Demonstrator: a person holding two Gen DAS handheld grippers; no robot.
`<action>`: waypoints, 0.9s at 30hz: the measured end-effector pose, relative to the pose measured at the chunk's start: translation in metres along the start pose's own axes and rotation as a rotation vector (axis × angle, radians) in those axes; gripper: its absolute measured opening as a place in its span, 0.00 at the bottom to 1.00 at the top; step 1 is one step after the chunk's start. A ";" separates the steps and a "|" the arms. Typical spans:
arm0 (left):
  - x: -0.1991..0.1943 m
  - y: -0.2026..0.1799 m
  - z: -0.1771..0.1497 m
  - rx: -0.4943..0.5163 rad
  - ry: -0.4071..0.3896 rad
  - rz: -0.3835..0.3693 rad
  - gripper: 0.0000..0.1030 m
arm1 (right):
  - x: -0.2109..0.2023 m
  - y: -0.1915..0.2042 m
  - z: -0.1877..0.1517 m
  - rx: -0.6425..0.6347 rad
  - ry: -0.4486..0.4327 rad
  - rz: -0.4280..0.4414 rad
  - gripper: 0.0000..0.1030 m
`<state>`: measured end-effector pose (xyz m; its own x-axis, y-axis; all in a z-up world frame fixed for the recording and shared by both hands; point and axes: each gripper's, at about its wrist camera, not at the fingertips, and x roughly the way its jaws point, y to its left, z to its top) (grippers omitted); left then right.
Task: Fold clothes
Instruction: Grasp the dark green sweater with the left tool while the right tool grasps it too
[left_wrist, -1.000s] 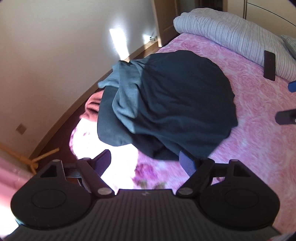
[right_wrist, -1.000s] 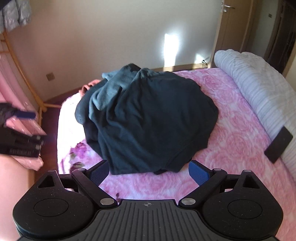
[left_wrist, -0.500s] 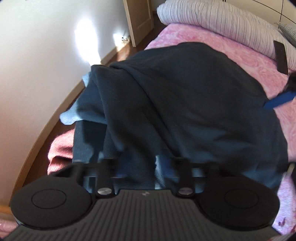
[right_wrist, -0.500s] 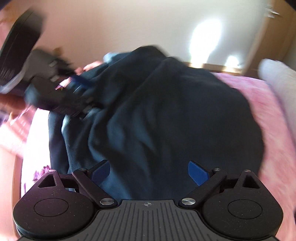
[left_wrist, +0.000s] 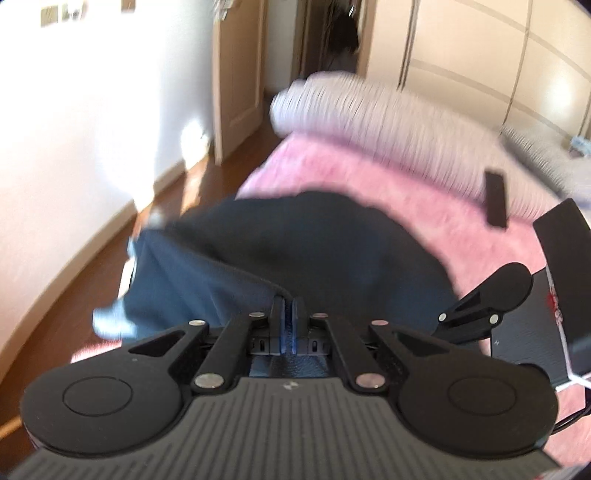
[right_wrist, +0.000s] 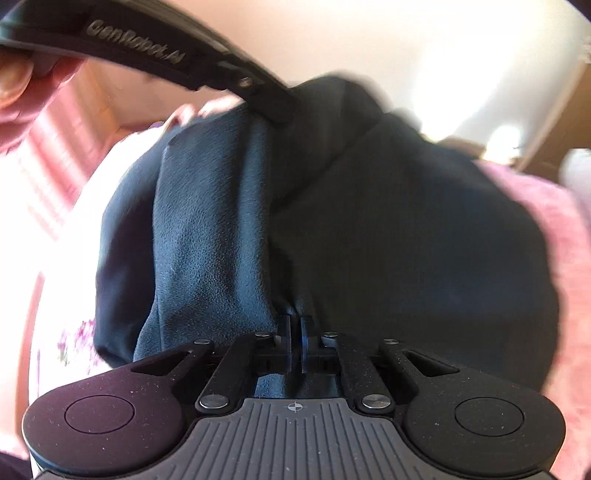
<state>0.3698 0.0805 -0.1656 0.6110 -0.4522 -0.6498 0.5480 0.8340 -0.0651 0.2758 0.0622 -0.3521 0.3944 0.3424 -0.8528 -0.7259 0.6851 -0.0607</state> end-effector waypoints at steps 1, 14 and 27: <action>-0.008 -0.007 0.009 0.007 -0.027 -0.007 0.00 | -0.015 -0.010 0.000 0.028 -0.025 -0.031 0.03; -0.142 -0.255 0.023 0.221 -0.166 -0.422 0.00 | -0.293 -0.062 -0.146 0.266 -0.171 -0.439 0.01; -0.245 -0.528 -0.052 0.334 -0.019 -1.030 0.00 | -0.562 0.058 -0.352 0.550 -0.102 -0.856 0.00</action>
<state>-0.0992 -0.2329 -0.0112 -0.2247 -0.8934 -0.3891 0.9291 -0.0762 -0.3618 -0.1856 -0.3168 -0.0590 0.7239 -0.3651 -0.5854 0.1706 0.9169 -0.3608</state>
